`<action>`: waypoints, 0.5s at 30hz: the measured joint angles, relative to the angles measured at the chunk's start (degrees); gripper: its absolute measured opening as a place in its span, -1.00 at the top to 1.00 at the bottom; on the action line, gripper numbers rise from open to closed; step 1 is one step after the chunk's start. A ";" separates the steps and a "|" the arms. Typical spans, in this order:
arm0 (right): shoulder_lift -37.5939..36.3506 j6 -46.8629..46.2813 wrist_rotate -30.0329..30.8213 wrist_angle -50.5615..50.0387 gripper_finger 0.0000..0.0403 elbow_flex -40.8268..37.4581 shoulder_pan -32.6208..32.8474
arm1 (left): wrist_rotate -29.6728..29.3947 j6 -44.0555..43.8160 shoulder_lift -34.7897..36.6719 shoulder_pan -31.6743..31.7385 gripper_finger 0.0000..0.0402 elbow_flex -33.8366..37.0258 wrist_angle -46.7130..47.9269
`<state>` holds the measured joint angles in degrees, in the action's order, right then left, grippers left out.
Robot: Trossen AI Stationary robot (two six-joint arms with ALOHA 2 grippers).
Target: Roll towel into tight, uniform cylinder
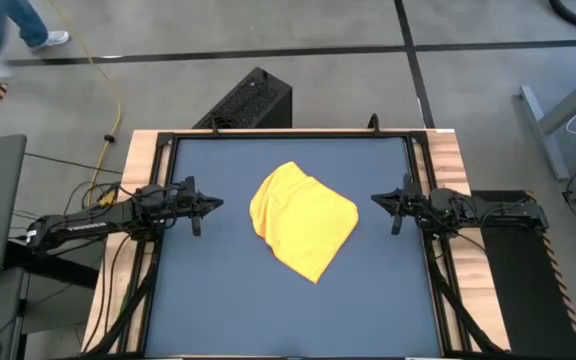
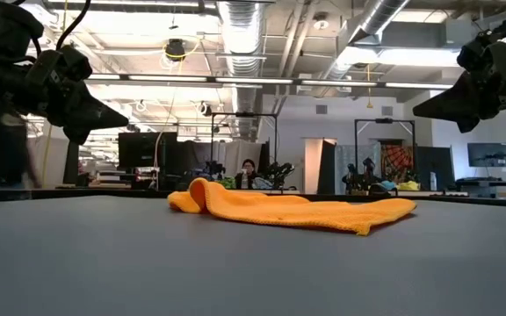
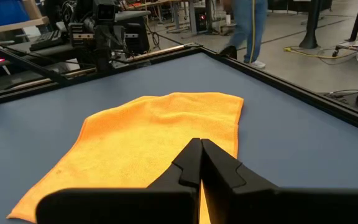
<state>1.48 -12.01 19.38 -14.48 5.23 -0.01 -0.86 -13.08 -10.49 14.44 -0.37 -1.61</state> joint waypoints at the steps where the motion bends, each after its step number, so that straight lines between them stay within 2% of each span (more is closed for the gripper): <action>1: 0.00 0.00 0.00 0.00 0.84 0.02 -0.02 | 0.01 0.00 0.01 0.00 1.00 0.01 0.00; 7: 0.02 0.00 0.00 0.00 0.84 0.01 0.00 | -0.46 0.63 0.00 0.00 1.00 -0.01 -0.04; 12: 0.01 1.68 0.09 0.00 0.84 0.00 -0.12 | 0.37 -9.44 -0.01 0.00 1.00 0.01 -0.53; 15: 0.02 5.73 0.28 1.65 0.84 -0.15 -0.72 | 0.56 -10.78 0.00 0.00 1.00 0.01 -2.98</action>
<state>1.50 -6.28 19.66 -12.83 5.09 -0.73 -0.30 -23.86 -10.49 14.44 -0.36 -4.58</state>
